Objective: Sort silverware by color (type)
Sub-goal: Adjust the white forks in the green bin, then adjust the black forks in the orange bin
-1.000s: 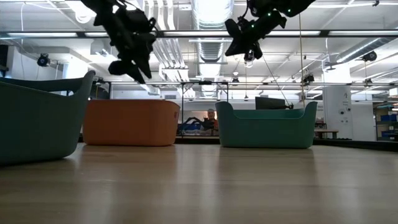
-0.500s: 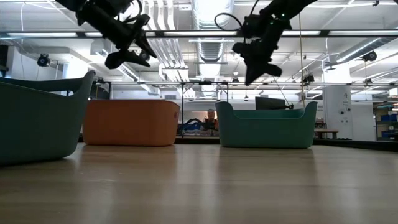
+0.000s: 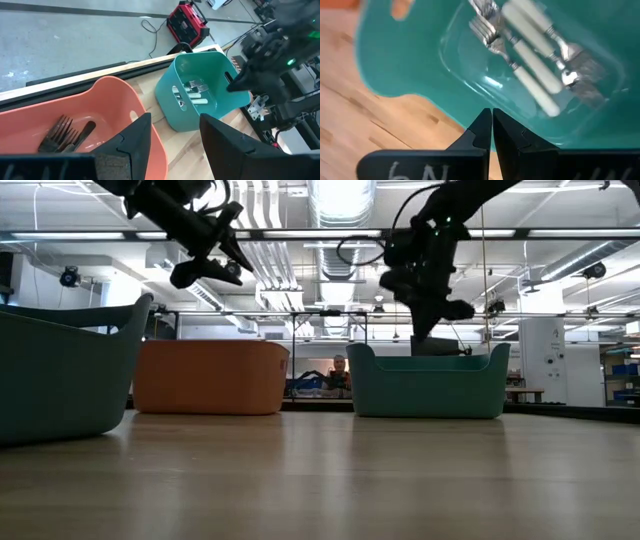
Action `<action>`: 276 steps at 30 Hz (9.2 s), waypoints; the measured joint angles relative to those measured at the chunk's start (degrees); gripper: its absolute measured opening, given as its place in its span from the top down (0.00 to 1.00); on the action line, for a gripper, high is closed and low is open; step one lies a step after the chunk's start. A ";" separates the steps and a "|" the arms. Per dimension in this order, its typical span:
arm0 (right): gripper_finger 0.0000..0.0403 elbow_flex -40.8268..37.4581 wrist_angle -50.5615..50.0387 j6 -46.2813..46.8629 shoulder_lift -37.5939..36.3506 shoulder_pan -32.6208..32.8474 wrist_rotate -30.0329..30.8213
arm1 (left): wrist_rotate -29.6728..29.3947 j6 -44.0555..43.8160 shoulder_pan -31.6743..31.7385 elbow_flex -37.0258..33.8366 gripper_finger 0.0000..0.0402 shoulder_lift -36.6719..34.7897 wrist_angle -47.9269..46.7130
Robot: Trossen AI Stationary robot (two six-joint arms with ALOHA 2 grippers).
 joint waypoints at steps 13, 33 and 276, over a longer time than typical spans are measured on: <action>0.98 -4.14 9.00 9.75 6.78 2.88 11.06 | 0.01 0.82 0.00 0.00 0.62 0.13 -0.01; 0.98 -16.50 26.37 20.60 5.10 3.50 15.45 | 0.02 1.82 0.02 0.33 0.62 0.13 -0.02; 0.98 5.41 22.02 -7.47 6.25 -8.17 21.24 | -7.37 24.34 2.62 25.93 0.73 40.46 -43.15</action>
